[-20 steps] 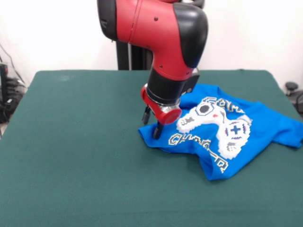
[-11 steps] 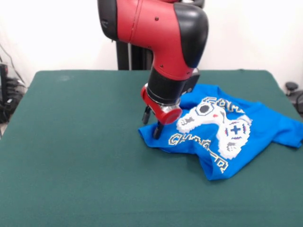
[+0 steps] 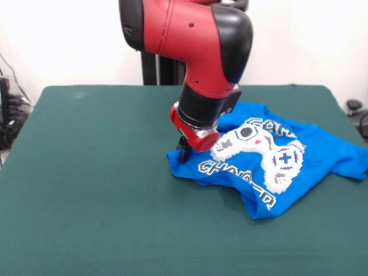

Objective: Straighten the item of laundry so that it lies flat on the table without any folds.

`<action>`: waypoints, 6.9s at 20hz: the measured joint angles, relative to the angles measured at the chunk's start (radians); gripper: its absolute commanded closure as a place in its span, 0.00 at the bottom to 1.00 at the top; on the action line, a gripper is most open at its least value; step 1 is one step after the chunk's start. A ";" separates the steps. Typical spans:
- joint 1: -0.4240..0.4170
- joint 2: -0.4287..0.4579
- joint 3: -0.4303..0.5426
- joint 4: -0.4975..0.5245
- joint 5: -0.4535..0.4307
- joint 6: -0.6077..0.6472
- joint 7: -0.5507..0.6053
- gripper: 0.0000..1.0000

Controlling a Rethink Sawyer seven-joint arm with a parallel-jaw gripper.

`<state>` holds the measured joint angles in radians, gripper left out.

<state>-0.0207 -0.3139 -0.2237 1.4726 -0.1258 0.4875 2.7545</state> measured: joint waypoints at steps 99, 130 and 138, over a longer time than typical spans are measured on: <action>-0.020 -0.005 -0.141 -0.127 -0.130 0.000 0.000 1.00; 0.036 -0.058 -0.101 -0.105 0.057 0.124 0.000 0.00; 0.038 -0.123 -0.060 -0.008 0.058 0.126 0.000 0.00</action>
<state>0.0169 -0.4367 -0.2836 1.4647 -0.0683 0.6132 2.7545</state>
